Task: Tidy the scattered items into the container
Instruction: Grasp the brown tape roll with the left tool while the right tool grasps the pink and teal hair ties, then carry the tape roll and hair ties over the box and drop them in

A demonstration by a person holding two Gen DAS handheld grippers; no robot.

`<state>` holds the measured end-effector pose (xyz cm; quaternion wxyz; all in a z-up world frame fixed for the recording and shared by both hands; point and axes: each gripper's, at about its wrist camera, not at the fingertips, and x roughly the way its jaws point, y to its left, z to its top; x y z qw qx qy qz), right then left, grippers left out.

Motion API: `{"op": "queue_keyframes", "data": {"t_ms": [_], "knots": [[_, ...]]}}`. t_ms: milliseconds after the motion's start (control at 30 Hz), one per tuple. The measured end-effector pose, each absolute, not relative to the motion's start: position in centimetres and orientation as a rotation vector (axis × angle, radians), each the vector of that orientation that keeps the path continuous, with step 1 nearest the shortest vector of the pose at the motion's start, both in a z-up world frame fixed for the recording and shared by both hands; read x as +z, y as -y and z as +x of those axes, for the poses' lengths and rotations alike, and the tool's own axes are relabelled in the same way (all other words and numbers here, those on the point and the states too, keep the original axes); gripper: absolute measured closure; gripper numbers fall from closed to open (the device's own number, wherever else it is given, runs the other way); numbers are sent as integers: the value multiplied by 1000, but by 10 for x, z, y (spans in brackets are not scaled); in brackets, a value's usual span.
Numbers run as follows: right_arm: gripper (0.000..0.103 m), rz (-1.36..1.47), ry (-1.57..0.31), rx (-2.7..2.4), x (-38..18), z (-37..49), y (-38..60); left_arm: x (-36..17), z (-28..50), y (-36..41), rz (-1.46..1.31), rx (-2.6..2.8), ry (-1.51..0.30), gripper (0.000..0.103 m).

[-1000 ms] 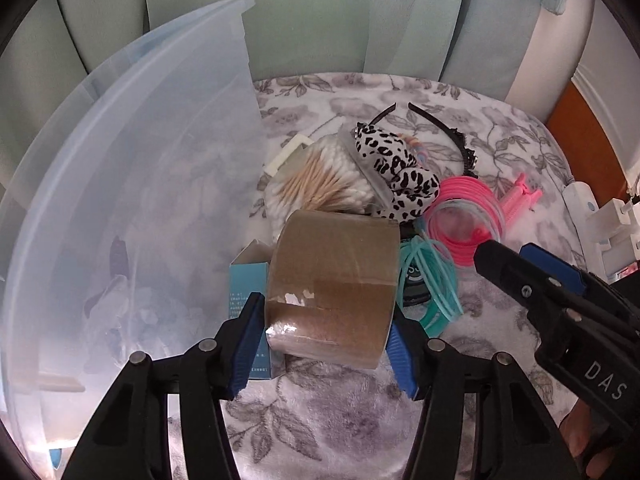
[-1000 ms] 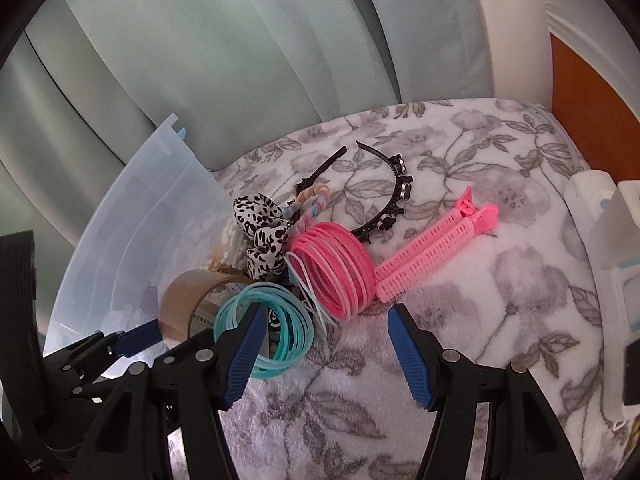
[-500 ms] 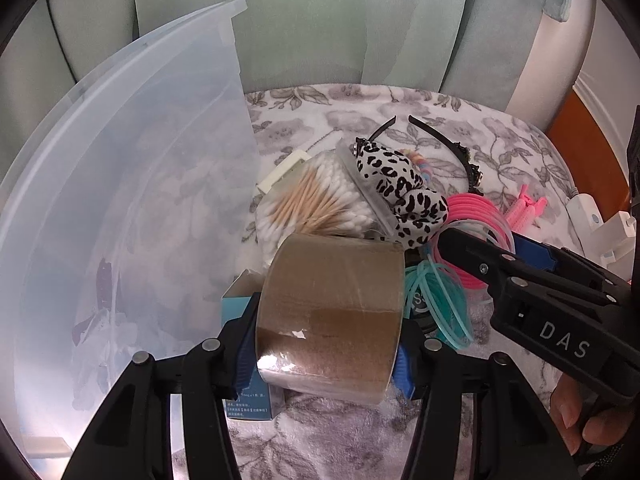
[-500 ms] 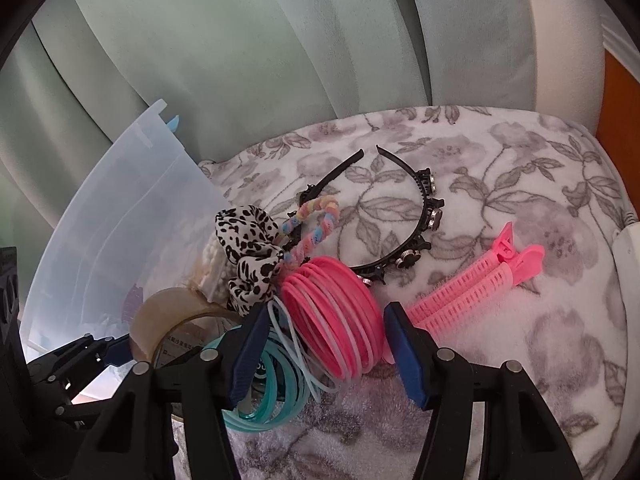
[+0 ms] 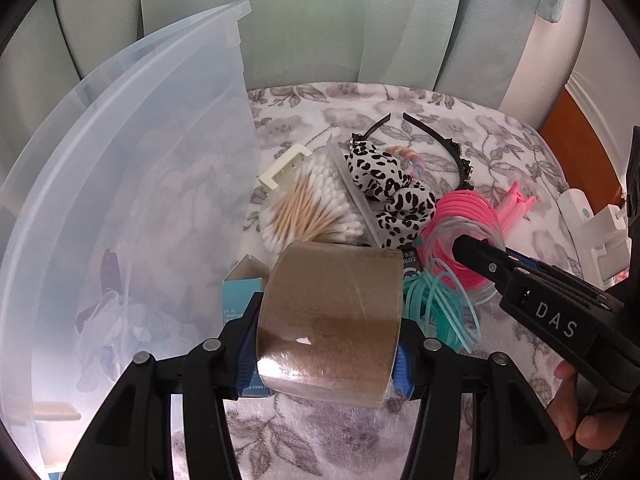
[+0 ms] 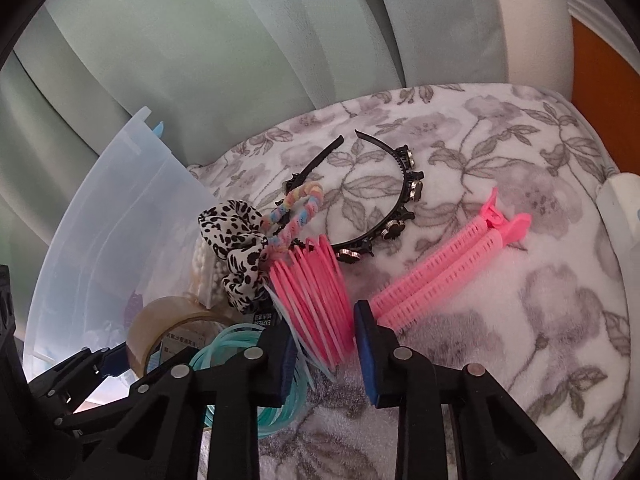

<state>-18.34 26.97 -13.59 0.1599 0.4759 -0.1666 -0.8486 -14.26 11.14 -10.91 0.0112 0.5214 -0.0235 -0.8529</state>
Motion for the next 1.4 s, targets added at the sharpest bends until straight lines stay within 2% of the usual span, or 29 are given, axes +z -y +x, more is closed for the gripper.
{"op": "queue_keyframes", "data": {"t_ms": [333, 733, 1400], "knots": [[81, 1276, 601, -2488, -108, -138, -298, -96, -122, -119, 1641, -2682, 59, 48], [81, 1125, 715, -2585, -52, -82, -325, -49, -84, -123, 1537, -2797, 57, 48], [81, 819, 621, -2709, 44, -23, -321, 27, -44, -78, 1300, -2915, -102, 48]]}}
